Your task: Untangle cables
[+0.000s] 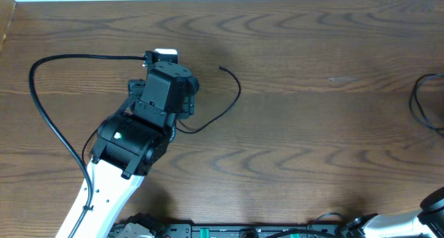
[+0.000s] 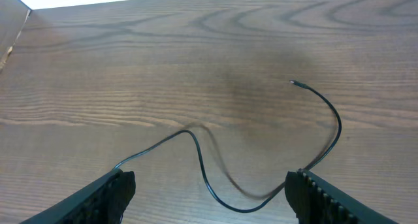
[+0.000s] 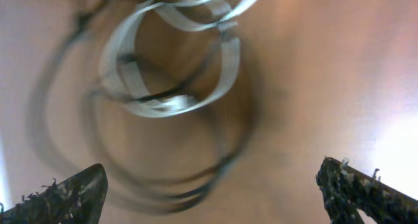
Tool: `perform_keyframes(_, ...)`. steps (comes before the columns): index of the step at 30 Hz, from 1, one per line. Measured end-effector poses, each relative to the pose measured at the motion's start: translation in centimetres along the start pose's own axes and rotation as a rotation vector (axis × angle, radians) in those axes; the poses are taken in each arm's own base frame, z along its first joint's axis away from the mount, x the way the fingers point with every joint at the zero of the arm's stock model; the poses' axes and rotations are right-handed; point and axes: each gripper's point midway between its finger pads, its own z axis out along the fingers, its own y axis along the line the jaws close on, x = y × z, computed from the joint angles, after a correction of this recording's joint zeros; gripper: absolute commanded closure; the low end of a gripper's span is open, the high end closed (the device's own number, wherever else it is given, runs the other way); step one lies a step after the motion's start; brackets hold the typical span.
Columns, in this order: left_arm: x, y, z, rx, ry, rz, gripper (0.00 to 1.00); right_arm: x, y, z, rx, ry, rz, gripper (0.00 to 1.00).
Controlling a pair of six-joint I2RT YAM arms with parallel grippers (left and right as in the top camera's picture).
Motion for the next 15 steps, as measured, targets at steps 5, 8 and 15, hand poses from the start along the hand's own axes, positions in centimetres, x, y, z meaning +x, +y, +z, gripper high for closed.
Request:
perform_keyframes(5, -0.2, 0.0, 0.0, 0.002, -0.007, -0.004, 0.18, 1.7, 10.9, -2.4, -0.521, 0.113, -0.124, 0.01)
perform_keyframes(8, -0.2, -0.1, 0.0, 0.003, -0.008, -0.004, 0.18, 5.6, 17.1, -6.1, -0.817, 0.223, -0.284, 0.01)
perform_keyframes(15, -0.2, -0.1, 0.0, 0.004, -0.009, -0.012, 0.17, 20.8, 22.0, -12.0, -1.109, 0.619, -0.6, 0.01)
